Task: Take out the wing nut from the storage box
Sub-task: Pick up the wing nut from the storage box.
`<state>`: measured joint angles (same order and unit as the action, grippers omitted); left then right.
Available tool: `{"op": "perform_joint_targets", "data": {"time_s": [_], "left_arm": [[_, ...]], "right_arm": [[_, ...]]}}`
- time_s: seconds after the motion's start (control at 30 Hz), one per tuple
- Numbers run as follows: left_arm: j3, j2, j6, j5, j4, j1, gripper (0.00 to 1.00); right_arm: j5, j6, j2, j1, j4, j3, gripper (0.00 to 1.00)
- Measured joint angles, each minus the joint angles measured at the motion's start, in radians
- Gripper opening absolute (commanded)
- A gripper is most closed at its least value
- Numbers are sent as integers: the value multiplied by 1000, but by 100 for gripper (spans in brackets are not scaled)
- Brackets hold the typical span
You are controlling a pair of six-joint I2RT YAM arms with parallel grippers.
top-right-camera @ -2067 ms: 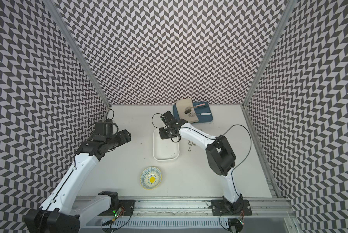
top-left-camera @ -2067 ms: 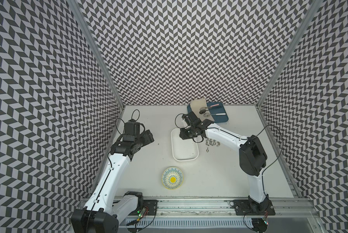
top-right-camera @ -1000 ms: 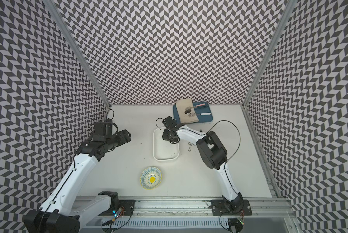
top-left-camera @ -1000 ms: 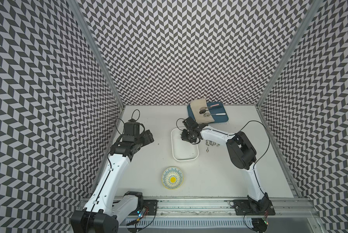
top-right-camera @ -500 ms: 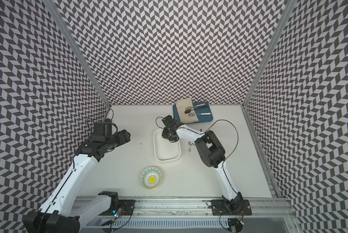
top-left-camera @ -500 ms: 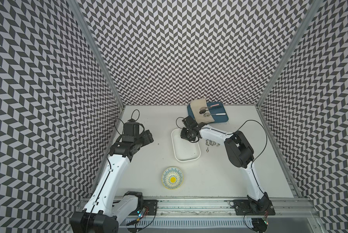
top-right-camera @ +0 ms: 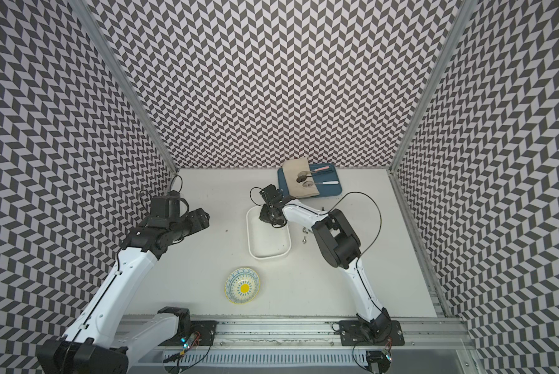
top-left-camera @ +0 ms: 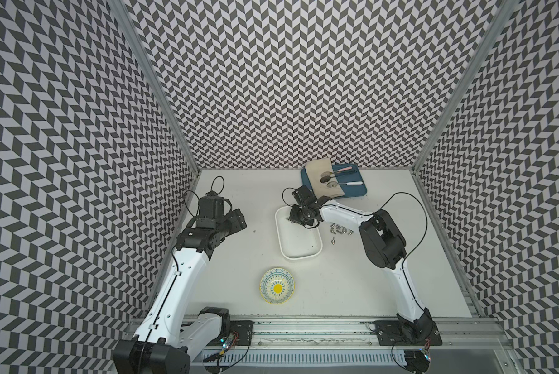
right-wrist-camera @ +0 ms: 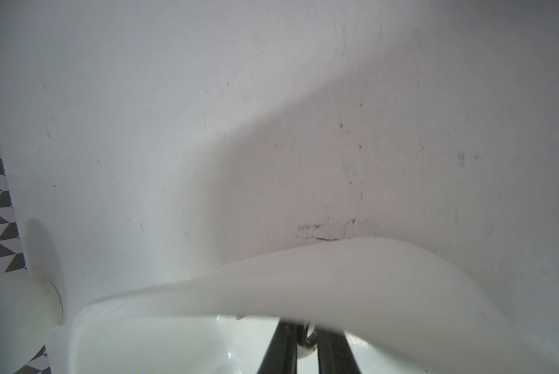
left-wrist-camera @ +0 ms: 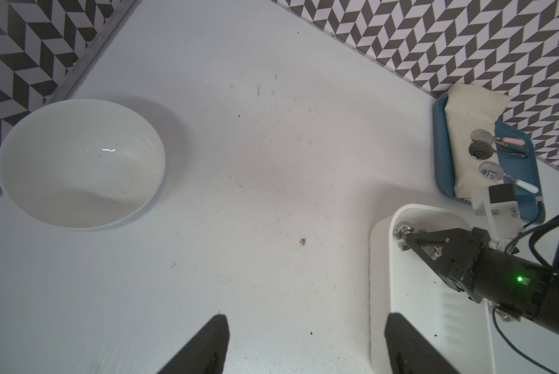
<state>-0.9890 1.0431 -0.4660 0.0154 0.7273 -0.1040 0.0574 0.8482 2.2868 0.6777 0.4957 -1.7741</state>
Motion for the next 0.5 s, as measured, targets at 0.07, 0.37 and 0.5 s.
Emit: {"op": "perform_joint_targets", "data": {"time_s": [0.07, 0.37, 0.5], "left_arm": [[0, 0, 0, 0, 0, 0, 80], [0, 0, 0, -1, 0, 0, 80], [-1, 0, 0, -1, 0, 0, 80]], "right_arm": [[0, -11, -2, 2, -3, 4, 13], [-16, -72, -27, 16, 5, 32, 6], [-19, -97, -45, 20, 16, 53, 4]]}}
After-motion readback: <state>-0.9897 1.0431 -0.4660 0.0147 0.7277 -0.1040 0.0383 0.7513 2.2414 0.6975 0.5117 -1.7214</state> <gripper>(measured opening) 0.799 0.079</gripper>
